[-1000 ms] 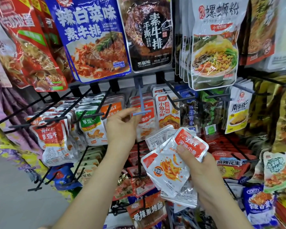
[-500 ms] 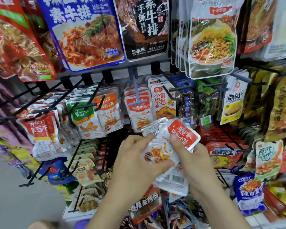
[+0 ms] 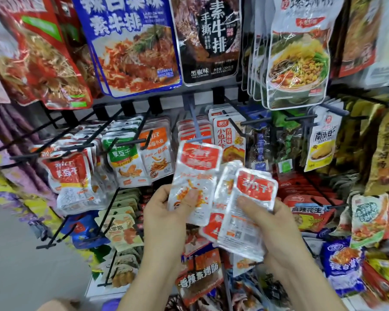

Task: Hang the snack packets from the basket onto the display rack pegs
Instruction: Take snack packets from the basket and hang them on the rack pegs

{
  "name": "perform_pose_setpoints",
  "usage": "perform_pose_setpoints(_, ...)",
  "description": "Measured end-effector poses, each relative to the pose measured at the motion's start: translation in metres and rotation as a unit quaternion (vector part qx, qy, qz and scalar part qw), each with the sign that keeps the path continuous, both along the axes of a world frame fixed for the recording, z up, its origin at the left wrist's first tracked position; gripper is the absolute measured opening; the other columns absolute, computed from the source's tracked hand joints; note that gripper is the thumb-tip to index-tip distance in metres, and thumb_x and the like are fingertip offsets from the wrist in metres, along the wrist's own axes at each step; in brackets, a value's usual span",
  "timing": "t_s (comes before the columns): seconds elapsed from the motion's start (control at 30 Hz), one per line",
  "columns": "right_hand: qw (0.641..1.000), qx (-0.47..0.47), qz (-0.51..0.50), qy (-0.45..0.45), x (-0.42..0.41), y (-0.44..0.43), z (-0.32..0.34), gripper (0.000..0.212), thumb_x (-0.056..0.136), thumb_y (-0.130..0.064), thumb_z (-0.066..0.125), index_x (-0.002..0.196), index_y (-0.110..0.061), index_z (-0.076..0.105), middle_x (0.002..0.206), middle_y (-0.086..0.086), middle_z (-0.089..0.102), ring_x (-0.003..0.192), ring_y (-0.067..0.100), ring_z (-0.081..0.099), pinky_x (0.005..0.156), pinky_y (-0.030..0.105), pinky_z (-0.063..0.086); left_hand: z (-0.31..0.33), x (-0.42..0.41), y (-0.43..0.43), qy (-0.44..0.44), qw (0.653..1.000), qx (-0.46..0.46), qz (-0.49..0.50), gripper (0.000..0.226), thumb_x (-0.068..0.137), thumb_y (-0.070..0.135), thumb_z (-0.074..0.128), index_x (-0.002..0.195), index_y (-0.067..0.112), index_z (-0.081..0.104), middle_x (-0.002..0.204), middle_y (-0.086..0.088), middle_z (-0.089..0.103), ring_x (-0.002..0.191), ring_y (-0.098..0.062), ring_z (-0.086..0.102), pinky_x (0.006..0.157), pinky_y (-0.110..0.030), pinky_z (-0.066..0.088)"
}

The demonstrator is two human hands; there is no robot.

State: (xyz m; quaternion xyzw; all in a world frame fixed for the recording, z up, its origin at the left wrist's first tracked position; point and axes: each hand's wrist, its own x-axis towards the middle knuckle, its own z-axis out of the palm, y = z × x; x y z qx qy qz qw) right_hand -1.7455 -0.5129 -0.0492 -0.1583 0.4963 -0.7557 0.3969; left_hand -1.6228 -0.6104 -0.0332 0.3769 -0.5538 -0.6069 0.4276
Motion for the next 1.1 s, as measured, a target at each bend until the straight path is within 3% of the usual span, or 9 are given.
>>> perform_pose_setpoints(0.13, 1.000, -0.002, -0.014, -0.018, -0.017, 0.010, 0.004, 0.022, 0.064, -0.014, 0.072, 0.085, -0.009, 0.068, 0.080, 0.010, 0.076, 0.064, 0.027, 0.073, 0.052, 0.038, 0.060, -0.004, 0.006, 0.000, 0.011, 1.000, 0.003, 0.004, 0.009, 0.088, 0.016, 0.066, 0.097, 0.018, 0.065, 0.091, 0.009, 0.075, 0.088, -0.010, 0.070, 0.078, -0.030, 0.050)
perform_pose_setpoints(0.23, 0.995, 0.016, 0.062, 0.070, -0.013, 0.006, 0.006, 0.017, 0.061, -0.011, 0.083, 0.076, -0.016, 0.076, 0.085, 0.010, 0.076, 0.074, 0.028, 0.074, 0.064, 0.040, 0.061, -0.013, 0.000, 0.009, -0.037, 0.999, -0.002, -0.040, 0.011, 0.096, 0.020, 0.056, 0.101, 0.025, 0.063, 0.096, 0.006, 0.074, 0.091, -0.015, 0.070, 0.084, -0.042, 0.054)
perform_pose_setpoints(0.37, 0.989, 0.008, 0.068, 0.130, -0.004, -0.001, 0.006, 0.014, 0.066, -0.021, 0.074, 0.079, -0.023, 0.078, 0.089, 0.005, 0.077, 0.083, 0.022, 0.074, 0.077, 0.041, 0.058, -0.017, -0.004, 0.016, -0.080, 0.992, 0.034, -0.095, 0.022, 0.100, 0.023, 0.049, 0.112, 0.033, 0.064, 0.106, 0.001, 0.072, 0.094, -0.026, 0.069, 0.088, -0.049, 0.054)
perform_pose_setpoints(0.43, 0.985, 0.013, 0.069, 0.161, -0.009, 0.002, 0.010, 0.015, 0.068, -0.021, 0.073, 0.082, -0.019, 0.078, 0.086, 0.000, 0.077, 0.077, 0.014, 0.074, 0.074, 0.034, 0.058, -0.008, -0.002, 0.007, -0.058, 0.994, 0.038, -0.087, 0.019, 0.095, 0.016, 0.054, 0.100, 0.026, 0.069, 0.102, -0.004, 0.073, 0.090, -0.024, 0.070, 0.081, -0.044, 0.054)
perform_pose_setpoints(0.5, 0.972, 0.032, 0.082, 0.218, -0.013, 0.004, 0.015, 0.018, 0.071, -0.023, 0.073, 0.088, -0.018, 0.075, 0.077, -0.008, 0.075, 0.061, 0.000, 0.068, 0.059, 0.016, 0.052, 0.008, 0.000, -0.006, -0.020, 0.996, 0.020, -0.086, 0.015, 0.090, 0.022, 0.058, 0.096, 0.022, 0.072, 0.101, -0.006, 0.073, 0.093, -0.025, 0.069, 0.084, -0.045, 0.051)
perform_pose_setpoints(0.67, 0.939, 0.036, 0.113, 0.323, -0.018, 0.003, 0.022, 0.017, 0.073, -0.030, 0.072, 0.090, -0.029, 0.074, 0.089, -0.017, 0.075, 0.083, -0.002, 0.069, 0.069, 0.009, 0.049, 0.047, -0.013, -0.029, -0.042, 0.991, -0.077, -0.104, 0.041, 0.058, 0.054, 0.075, 0.088, 0.026, 0.077, 0.096, -0.001, 0.075, 0.096, -0.027, 0.068, 0.094, -0.054, 0.050)
perform_pose_setpoints(0.83, 0.935, 0.023, 0.102, 0.340, -0.025, 0.001, 0.022, 0.014, 0.082, -0.016, 0.073, 0.091, -0.027, 0.073, 0.090, -0.017, 0.075, 0.084, 0.000, 0.069, 0.071, 0.012, 0.051, 0.055, -0.022, -0.048, -0.063, 0.986, -0.084, -0.127, 0.041, 0.045, 0.034, 0.084, 0.081, 0.016, 0.077, 0.086, -0.009, 0.076, 0.084, -0.024, 0.071, 0.092, -0.044, 0.050)
perform_pose_setpoints(1.0, 0.939, -0.011, 0.085, 0.334, -0.023, -0.005, 0.021, 0.015, 0.082, -0.015, 0.072, 0.091, -0.026, 0.073, 0.089, -0.018, 0.075, 0.083, -0.002, 0.069, 0.067, 0.008, 0.049, 0.053, -0.027, -0.040, -0.016, 0.989, -0.125, -0.078, 0.007, 0.072, 0.021, 0.076, 0.078, 0.023, 0.078, 0.086, -0.002, 0.076, 0.087, -0.019, 0.072, 0.085, -0.038, 0.054)
perform_pose_setpoints(1.1, 0.938, -0.013, 0.083, 0.335, -0.023, -0.008, 0.019, 0.015, 0.083, -0.015, 0.072, 0.091, -0.027, 0.073, 0.090, -0.019, 0.075, 0.084, -0.003, 0.069, 0.068, 0.008, 0.048, 0.050, -0.031, -0.044, -0.027, 0.987, -0.157, -0.009, 0.010, 0.083, 0.015, 0.073, 0.089, 0.023, 0.076, 0.083, 0.000, 0.075, 0.082, -0.014, 0.069, 0.081, -0.032, 0.055)
